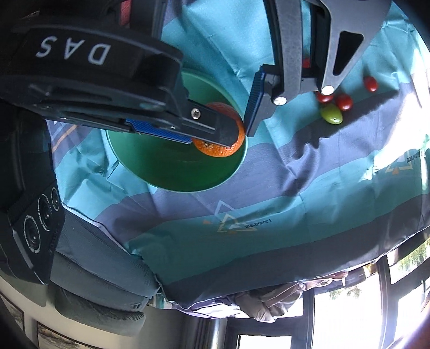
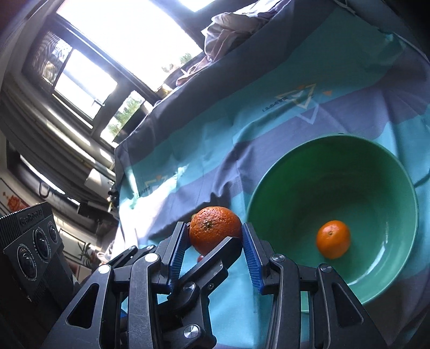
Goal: Organize fruits
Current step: 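Carry the orange to the green bowl and release it with the right gripper, then withdraw the right gripper and move the left gripper toward the red tomato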
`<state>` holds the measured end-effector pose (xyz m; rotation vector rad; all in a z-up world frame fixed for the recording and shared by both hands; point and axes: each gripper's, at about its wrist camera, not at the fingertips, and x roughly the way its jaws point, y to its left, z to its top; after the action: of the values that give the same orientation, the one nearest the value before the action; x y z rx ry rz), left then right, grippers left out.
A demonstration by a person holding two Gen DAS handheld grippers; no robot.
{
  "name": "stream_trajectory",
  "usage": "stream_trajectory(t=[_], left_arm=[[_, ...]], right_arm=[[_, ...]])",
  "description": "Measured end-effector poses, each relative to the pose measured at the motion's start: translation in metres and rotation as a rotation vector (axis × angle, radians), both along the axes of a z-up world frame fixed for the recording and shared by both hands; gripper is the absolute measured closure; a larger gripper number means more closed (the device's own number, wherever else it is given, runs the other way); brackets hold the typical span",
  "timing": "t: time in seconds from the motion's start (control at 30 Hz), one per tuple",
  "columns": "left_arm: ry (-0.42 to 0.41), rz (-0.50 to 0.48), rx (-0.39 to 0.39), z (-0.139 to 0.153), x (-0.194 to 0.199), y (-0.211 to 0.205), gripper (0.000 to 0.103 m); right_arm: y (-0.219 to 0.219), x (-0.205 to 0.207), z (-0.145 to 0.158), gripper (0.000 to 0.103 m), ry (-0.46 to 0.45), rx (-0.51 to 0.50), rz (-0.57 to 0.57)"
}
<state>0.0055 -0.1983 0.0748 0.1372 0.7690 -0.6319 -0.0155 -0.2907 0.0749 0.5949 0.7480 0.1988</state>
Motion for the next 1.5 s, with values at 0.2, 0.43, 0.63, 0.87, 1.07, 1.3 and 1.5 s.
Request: stream_trajectory(t=[0.2, 0.43, 0.63, 0.87, 1.07, 1.3, 1.5], left_arm=[[0.047, -0.03, -0.009, -0.013, 0.012, -0.021, 0.061], [0.089, -0.049, -0.012, -0.026, 0.022, -0.031, 0.061], [0.144, -0.054, -0.031, -0.038, 0.028, -0.034, 0.061], [0.152, -0.042, -0.055, -0.038, 0.027, -0.022, 0.059], [0.113, 0.023, -0.041, -0.016, 0.022, 0.018, 0.049], [0.083, 0.244, -0.019, -0.001, 0.021, 0.107, 0.046], [0.131, 0.417, -0.046, -0.015, 0.025, 0.172, 0.046]], right_arm=[[-0.021, 0.002, -0.01, 0.058, 0.04, -0.011, -0.046], [-0.033, 0.007, -0.022, 0.058, 0.084, -0.011, -0.065], [-0.038, 0.012, -0.031, 0.058, 0.134, -0.02, -0.076], [-0.037, 0.014, -0.033, 0.058, 0.163, -0.047, -0.105], [-0.025, 0.007, -0.015, 0.057, 0.086, -0.155, -0.135], [0.003, 0.008, -0.004, 0.057, 0.047, -0.271, -0.129], [0.035, 0.012, -0.002, 0.057, 0.012, -0.352, -0.095]])
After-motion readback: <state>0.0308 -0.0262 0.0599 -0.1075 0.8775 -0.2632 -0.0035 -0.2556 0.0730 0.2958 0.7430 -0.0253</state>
